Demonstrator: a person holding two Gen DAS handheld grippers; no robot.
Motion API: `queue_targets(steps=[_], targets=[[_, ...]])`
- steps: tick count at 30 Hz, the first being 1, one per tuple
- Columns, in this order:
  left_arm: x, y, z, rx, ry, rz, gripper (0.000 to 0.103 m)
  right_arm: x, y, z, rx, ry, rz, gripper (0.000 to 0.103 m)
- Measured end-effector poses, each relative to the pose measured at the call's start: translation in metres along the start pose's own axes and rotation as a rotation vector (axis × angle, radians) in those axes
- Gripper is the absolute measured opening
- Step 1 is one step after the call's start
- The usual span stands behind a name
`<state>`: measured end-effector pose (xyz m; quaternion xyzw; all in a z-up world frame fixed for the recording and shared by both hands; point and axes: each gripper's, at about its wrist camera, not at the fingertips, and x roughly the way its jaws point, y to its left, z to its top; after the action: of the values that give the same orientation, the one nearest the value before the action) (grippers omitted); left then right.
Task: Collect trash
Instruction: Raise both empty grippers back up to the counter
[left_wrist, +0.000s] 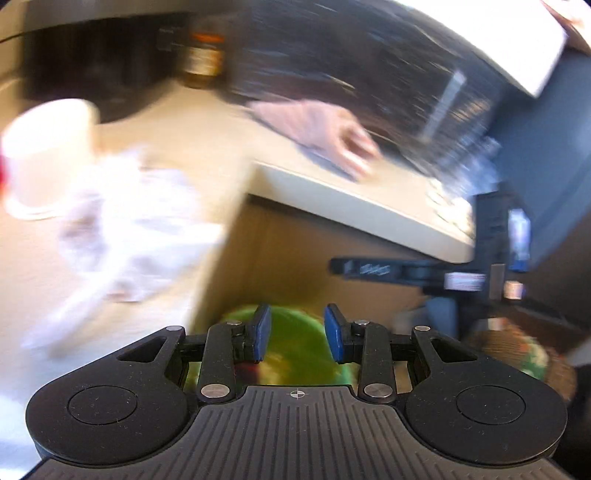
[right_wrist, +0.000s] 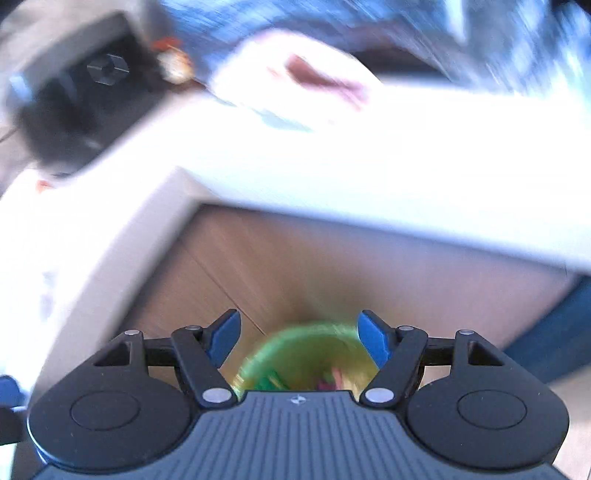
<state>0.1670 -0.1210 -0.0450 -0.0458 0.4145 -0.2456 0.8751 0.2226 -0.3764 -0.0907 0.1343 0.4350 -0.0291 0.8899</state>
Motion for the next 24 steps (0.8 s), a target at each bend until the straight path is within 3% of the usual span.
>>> queue_targets(steps=[3, 5, 9, 12, 16, 19, 24], targets=[[-0.024, 0.022, -0.001, -0.071, -0.077, 0.049, 0.036, -0.019, 0.036, 0.011, -0.081, -0.071, 0.056, 0.071], [-0.047, 0.045, -0.002, -0.176, -0.184, 0.105, 0.036, -0.033, 0.062, 0.013, -0.159, -0.122, 0.083, 0.073], [-0.094, 0.101, -0.011, -0.383, -0.378, 0.35, 0.035, -0.044, 0.111, 0.01, -0.325, -0.207, 0.098, 0.079], [-0.11, 0.144, -0.025, -0.496, -0.394, 0.534, 0.035, -0.052, 0.139, 0.007, -0.383, -0.233, 0.145, 0.08], [-0.115, 0.185, -0.04, -0.539, -0.361, 0.729, 0.035, -0.056, 0.16, 0.001, -0.434, -0.206, 0.232, 0.08], [-0.116, 0.204, -0.043, -0.573, -0.354, 0.728, 0.035, -0.058, 0.177, -0.008, -0.477, -0.19, 0.26, 0.08], [-0.101, 0.217, -0.021, -0.57, -0.354, 0.699, 0.035, -0.051, 0.186, -0.016, -0.498, -0.15, 0.28, 0.08]])
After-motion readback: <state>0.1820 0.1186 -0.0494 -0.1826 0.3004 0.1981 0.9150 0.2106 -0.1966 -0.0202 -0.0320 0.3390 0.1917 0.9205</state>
